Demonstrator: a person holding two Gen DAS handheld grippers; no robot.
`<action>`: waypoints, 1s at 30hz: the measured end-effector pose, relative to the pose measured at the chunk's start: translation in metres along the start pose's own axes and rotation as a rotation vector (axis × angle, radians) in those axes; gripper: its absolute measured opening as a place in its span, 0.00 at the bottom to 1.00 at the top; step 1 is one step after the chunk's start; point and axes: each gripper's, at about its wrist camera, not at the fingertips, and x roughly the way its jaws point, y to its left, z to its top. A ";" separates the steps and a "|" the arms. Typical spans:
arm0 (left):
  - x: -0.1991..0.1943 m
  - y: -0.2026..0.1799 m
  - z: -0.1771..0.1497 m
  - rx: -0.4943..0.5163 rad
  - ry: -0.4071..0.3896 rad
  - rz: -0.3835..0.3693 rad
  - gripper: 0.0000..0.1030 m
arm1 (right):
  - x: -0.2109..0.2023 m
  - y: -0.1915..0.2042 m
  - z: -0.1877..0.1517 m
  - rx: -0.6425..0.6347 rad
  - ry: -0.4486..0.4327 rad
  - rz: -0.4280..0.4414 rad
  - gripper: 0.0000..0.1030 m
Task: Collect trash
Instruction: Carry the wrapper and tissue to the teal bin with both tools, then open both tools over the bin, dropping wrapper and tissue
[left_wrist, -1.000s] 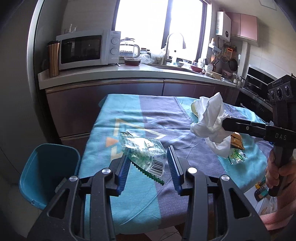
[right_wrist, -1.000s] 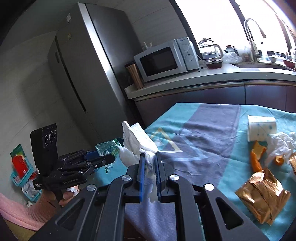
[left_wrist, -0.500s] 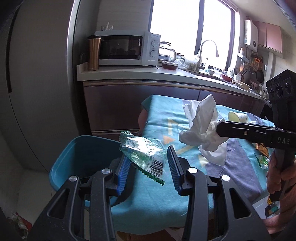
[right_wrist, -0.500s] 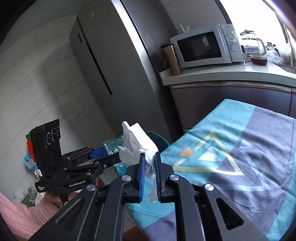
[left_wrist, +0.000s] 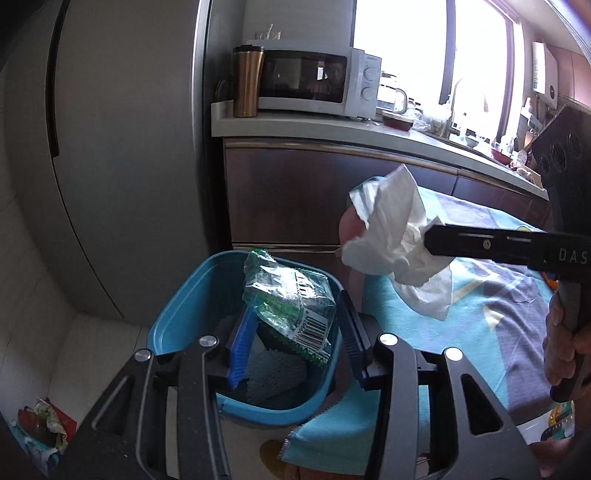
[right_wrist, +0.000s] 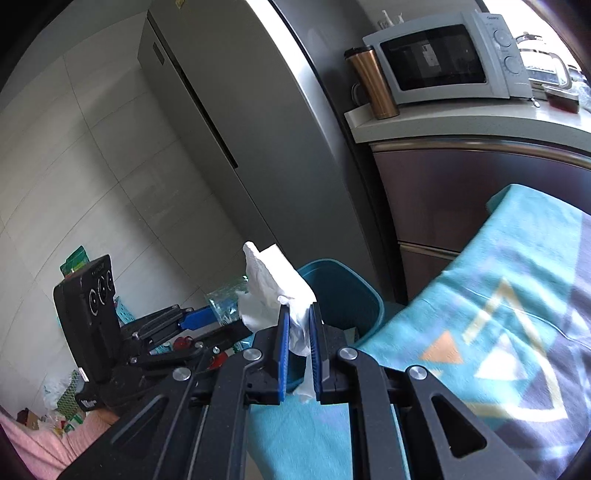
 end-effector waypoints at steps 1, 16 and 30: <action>0.003 0.003 -0.001 -0.004 0.007 0.003 0.42 | 0.006 0.001 0.003 -0.001 0.008 0.000 0.09; 0.057 0.028 -0.015 -0.029 0.109 0.056 0.45 | 0.083 -0.001 0.013 0.016 0.152 -0.063 0.09; 0.094 0.034 -0.018 -0.056 0.170 0.072 0.53 | 0.112 -0.014 0.011 0.072 0.225 -0.123 0.24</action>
